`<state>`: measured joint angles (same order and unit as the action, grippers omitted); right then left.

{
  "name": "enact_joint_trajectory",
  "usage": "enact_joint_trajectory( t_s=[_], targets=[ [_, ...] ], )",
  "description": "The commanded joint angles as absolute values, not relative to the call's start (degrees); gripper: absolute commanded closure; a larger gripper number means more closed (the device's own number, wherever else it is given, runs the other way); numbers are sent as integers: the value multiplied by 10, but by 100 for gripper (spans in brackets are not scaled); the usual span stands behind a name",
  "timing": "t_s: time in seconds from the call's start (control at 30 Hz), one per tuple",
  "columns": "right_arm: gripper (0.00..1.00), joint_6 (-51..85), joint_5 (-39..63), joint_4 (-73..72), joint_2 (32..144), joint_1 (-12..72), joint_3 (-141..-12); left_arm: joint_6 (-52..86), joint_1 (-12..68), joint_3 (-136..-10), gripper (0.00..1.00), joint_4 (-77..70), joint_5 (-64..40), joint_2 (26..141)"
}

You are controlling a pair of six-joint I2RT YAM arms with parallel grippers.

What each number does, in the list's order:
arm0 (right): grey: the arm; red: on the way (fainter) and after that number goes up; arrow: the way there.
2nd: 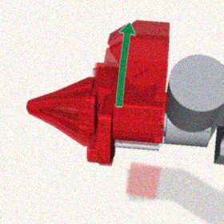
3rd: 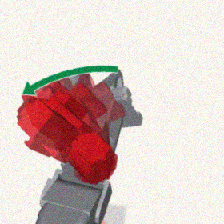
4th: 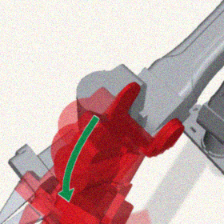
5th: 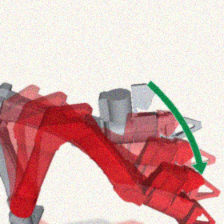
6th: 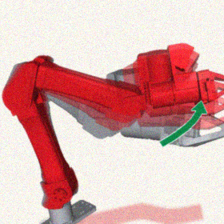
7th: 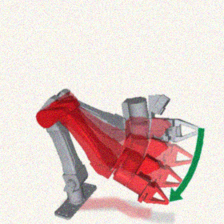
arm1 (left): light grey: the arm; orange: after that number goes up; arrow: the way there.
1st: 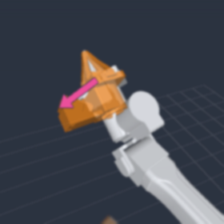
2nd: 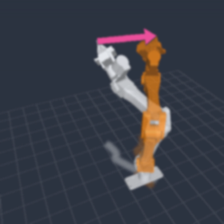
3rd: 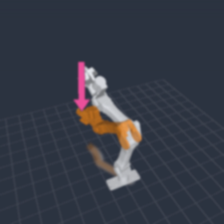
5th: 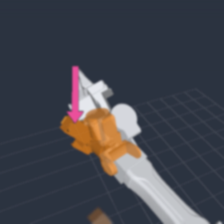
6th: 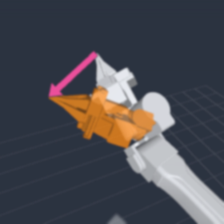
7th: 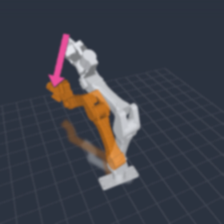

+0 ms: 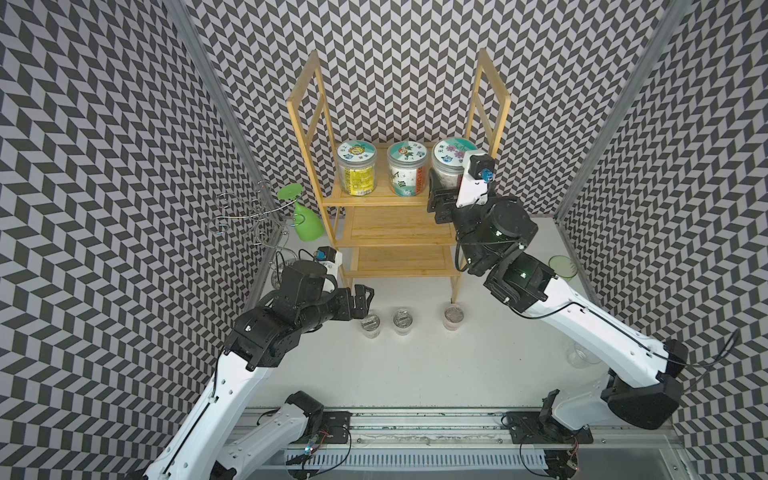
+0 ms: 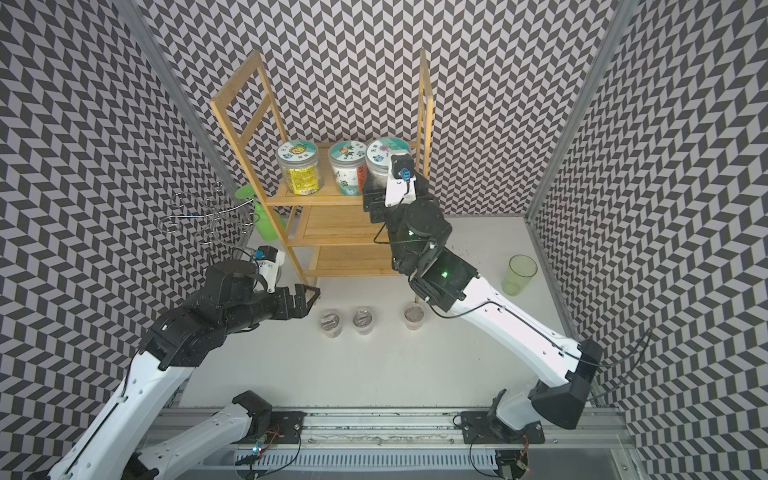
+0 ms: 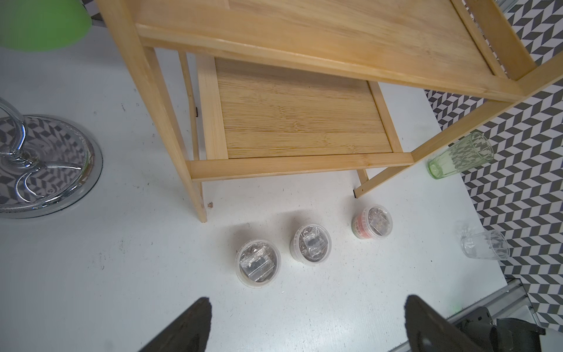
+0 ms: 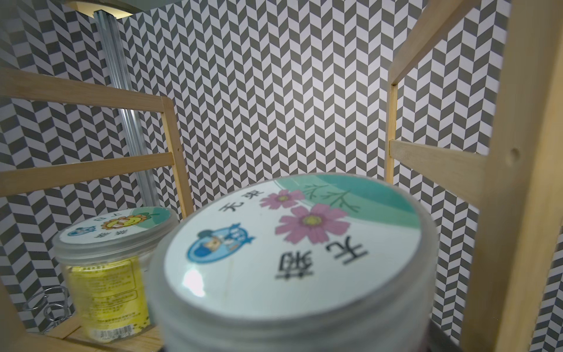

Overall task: Place the seed container on the shelf
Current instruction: Place the seed jar on the shelf.

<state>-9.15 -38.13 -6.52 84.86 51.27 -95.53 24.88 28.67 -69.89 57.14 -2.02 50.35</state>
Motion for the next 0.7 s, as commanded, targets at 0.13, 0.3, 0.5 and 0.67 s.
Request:
enact_joint_trajectory(
  t_s=[0.13,0.3,0.5,0.67],
  targets=[
    [25,-59,-359,-109,861,488,-976,237,282,-699,1,565,-24,501],
    [24,-53,-352,-109,872,479,-985,237,280,-699,0,566,-25,500],
    [24,-39,-348,-103,882,467,-995,237,279,-698,0,568,-24,499],
    [24,-28,-341,-90,892,455,-1009,237,277,-698,0,569,-24,498]
  ],
)
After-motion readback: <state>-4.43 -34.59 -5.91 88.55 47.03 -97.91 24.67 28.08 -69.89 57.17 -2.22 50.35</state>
